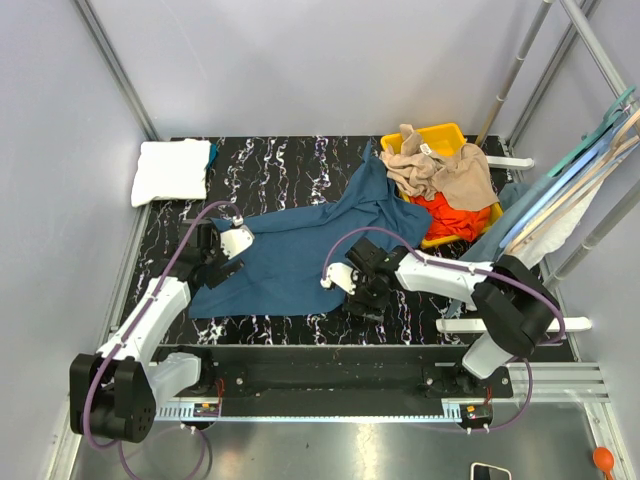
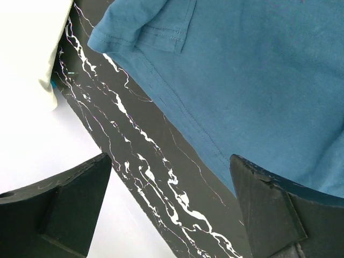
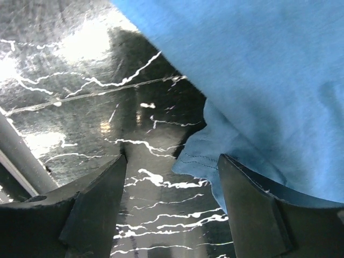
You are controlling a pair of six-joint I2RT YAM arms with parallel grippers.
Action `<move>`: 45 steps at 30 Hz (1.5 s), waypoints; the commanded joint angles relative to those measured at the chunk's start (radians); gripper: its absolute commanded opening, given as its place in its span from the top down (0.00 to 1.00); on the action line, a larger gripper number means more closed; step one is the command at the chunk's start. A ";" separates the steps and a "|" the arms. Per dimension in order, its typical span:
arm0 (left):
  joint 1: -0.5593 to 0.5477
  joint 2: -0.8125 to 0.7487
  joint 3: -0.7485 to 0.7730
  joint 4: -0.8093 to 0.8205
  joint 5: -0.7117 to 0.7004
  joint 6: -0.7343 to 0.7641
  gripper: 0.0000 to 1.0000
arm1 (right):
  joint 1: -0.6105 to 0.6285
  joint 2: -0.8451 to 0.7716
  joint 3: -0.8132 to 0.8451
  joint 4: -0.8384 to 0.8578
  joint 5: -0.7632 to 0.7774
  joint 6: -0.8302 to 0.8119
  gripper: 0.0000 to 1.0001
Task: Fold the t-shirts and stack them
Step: Flatten the tshirt out
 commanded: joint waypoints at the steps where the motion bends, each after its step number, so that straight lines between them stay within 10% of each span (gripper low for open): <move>1: 0.003 -0.032 -0.015 0.024 0.014 -0.003 0.02 | -0.028 0.074 -0.012 0.076 0.016 -0.045 0.31; 12: 0.003 -0.074 -0.060 0.021 -0.003 -0.003 0.02 | -0.041 0.128 -0.015 0.118 0.013 -0.003 1.00; 30: 0.003 -0.155 0.023 -0.456 0.087 0.170 0.03 | -0.041 -0.107 -0.045 -0.020 0.051 0.065 1.00; 45: 0.021 -0.104 -0.129 -0.391 0.020 0.201 0.02 | -0.041 -0.118 -0.104 0.070 0.019 0.062 1.00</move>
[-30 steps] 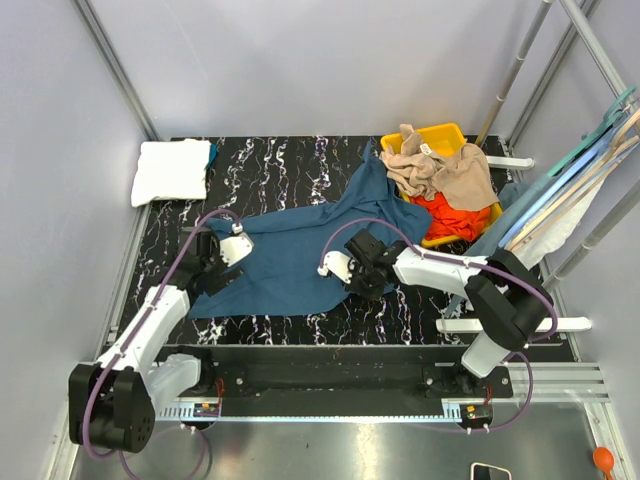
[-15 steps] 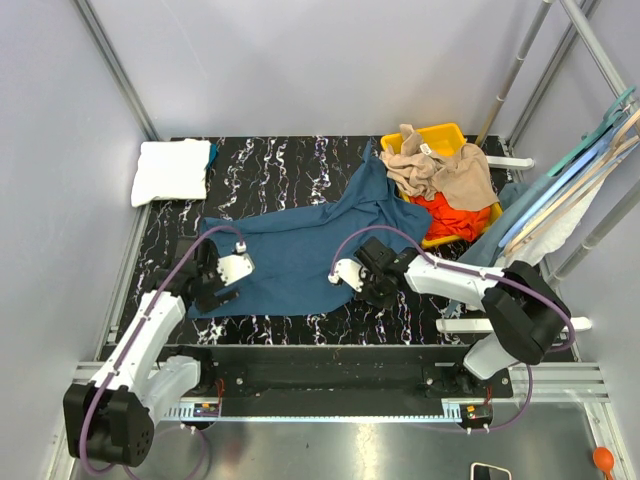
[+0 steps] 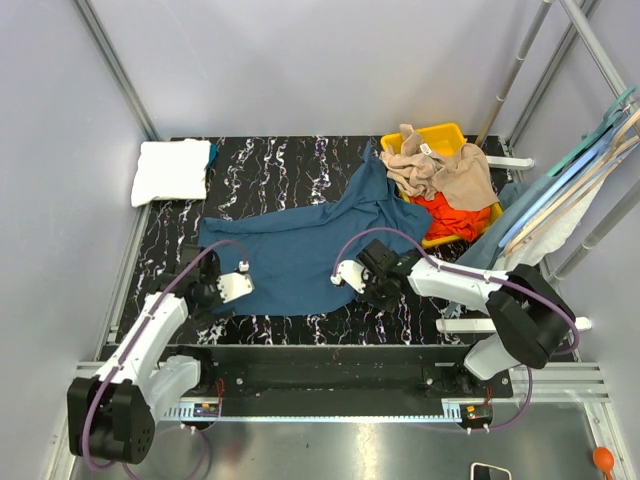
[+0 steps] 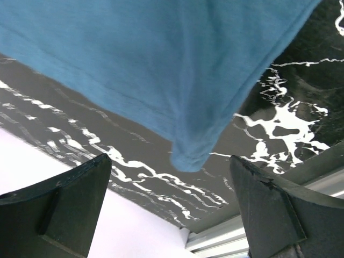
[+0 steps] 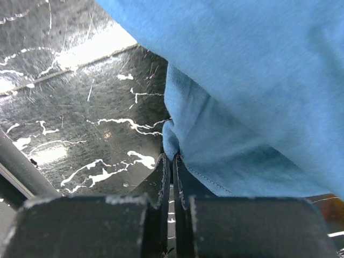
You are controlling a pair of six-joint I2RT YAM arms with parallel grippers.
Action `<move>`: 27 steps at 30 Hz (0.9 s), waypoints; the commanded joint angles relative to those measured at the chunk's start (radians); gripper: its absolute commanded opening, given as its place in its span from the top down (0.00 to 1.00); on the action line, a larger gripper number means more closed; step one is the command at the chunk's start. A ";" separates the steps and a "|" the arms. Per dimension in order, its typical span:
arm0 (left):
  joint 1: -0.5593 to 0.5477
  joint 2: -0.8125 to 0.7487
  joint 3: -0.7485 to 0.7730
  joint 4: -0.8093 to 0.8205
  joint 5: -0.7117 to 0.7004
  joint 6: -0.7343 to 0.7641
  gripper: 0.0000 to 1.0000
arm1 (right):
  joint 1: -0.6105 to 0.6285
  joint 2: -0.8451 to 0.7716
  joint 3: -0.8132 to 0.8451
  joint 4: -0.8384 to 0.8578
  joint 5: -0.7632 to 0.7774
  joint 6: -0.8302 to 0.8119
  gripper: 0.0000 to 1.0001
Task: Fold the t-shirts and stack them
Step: Flatten the tshirt out
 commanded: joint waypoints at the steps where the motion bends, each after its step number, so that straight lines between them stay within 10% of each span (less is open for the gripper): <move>1: 0.016 0.023 -0.055 0.044 -0.019 0.010 0.02 | -0.003 -0.027 -0.033 0.045 -0.011 0.000 1.00; 12: 0.059 0.145 -0.098 0.190 0.007 0.015 0.09 | -0.001 -0.045 -0.047 0.046 -0.005 0.012 1.00; 27: 0.062 0.200 -0.109 0.247 0.078 -0.031 0.80 | -0.001 -0.083 -0.001 -0.039 0.041 0.022 1.00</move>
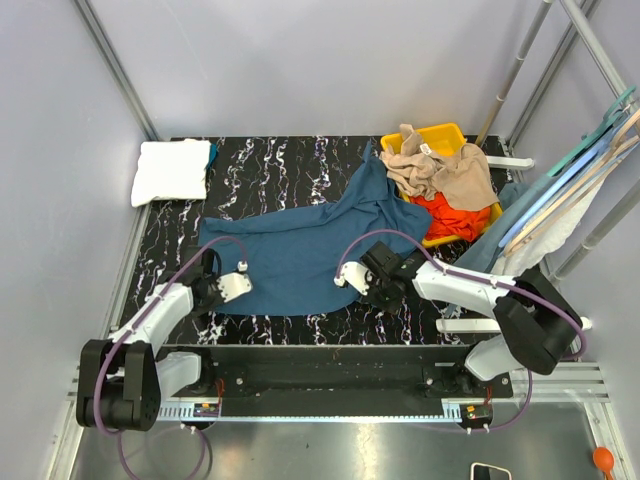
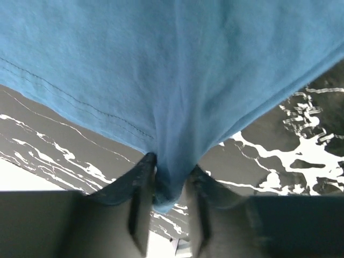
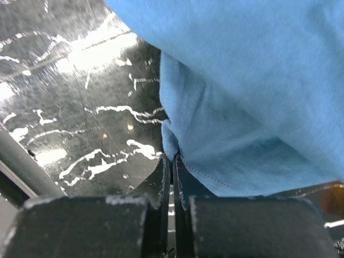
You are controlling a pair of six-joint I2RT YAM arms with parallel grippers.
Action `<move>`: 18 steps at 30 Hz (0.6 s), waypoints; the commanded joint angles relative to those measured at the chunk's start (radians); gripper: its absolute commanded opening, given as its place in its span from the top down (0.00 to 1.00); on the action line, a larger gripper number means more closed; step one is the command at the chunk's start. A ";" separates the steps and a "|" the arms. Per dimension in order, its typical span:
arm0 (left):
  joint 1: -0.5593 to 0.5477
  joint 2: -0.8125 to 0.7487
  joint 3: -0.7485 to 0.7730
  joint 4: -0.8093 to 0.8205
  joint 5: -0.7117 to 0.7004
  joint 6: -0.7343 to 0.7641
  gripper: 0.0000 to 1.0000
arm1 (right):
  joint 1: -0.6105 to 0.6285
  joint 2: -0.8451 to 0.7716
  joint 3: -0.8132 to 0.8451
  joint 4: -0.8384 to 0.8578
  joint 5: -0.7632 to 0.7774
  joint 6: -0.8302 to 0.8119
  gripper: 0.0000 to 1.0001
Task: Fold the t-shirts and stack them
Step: Flatten the tshirt out
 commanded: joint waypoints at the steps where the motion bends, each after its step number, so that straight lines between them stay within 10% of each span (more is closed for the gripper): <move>1: 0.004 0.022 -0.027 0.075 0.089 -0.039 1.00 | -0.001 -0.046 0.040 -0.054 0.030 0.020 1.00; 18: 0.006 -0.348 0.257 0.004 0.205 -0.290 1.00 | -0.001 -0.240 0.214 -0.157 0.140 0.080 1.00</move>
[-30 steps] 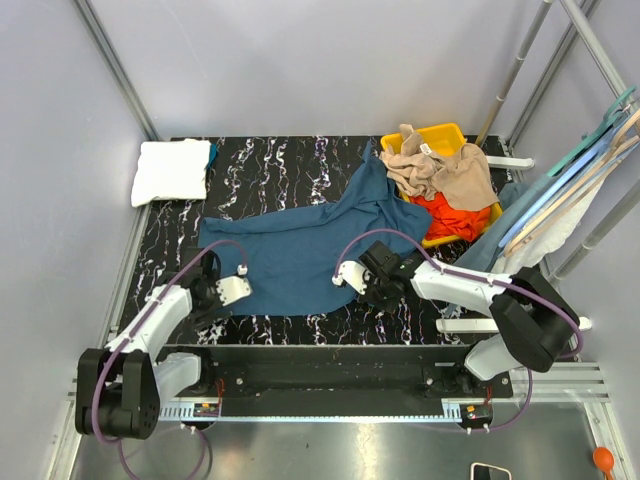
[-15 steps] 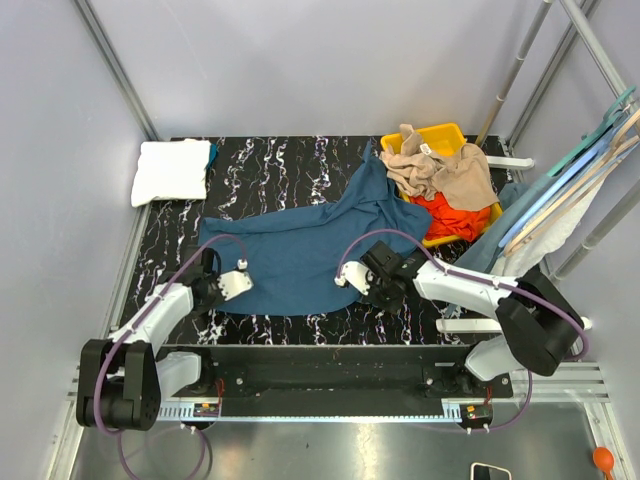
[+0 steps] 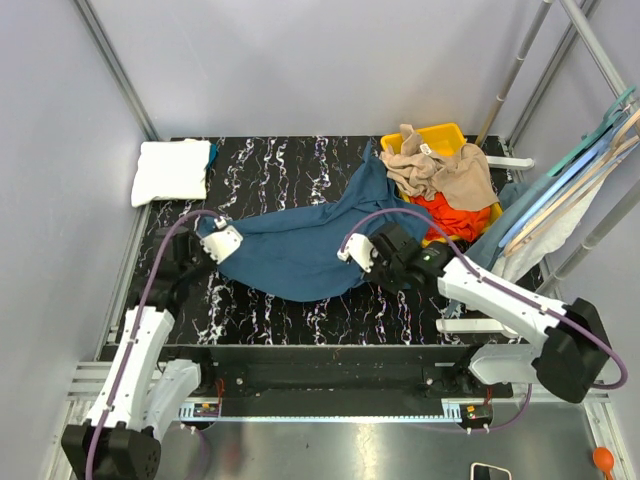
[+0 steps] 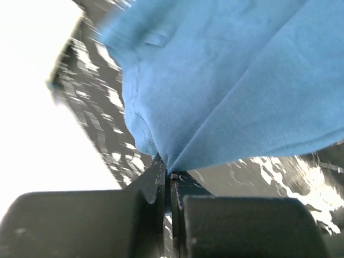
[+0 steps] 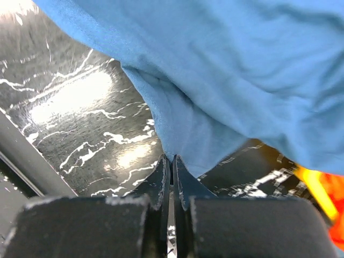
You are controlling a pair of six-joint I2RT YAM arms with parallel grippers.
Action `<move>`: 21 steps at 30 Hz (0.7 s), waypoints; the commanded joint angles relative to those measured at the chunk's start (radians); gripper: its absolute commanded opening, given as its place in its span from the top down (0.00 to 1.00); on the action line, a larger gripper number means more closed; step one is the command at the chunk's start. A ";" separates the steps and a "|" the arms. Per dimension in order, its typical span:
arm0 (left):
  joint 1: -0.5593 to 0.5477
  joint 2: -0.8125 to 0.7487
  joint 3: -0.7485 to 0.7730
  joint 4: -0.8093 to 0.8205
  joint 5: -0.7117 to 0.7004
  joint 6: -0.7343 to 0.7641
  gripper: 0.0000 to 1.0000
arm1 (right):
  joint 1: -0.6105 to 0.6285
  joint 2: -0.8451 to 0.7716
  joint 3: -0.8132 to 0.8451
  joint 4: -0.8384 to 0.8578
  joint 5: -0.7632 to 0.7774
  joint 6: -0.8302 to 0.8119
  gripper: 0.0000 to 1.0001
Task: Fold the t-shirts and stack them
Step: Flatten the tshirt out
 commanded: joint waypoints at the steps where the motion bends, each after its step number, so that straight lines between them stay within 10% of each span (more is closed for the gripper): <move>1: 0.003 -0.067 0.051 -0.010 0.054 -0.068 1.00 | -0.003 -0.078 0.070 -0.028 0.044 0.045 1.00; 21: 0.003 -0.051 0.307 0.231 -0.188 -0.387 1.00 | -0.060 -0.032 0.394 0.318 0.450 -0.195 1.00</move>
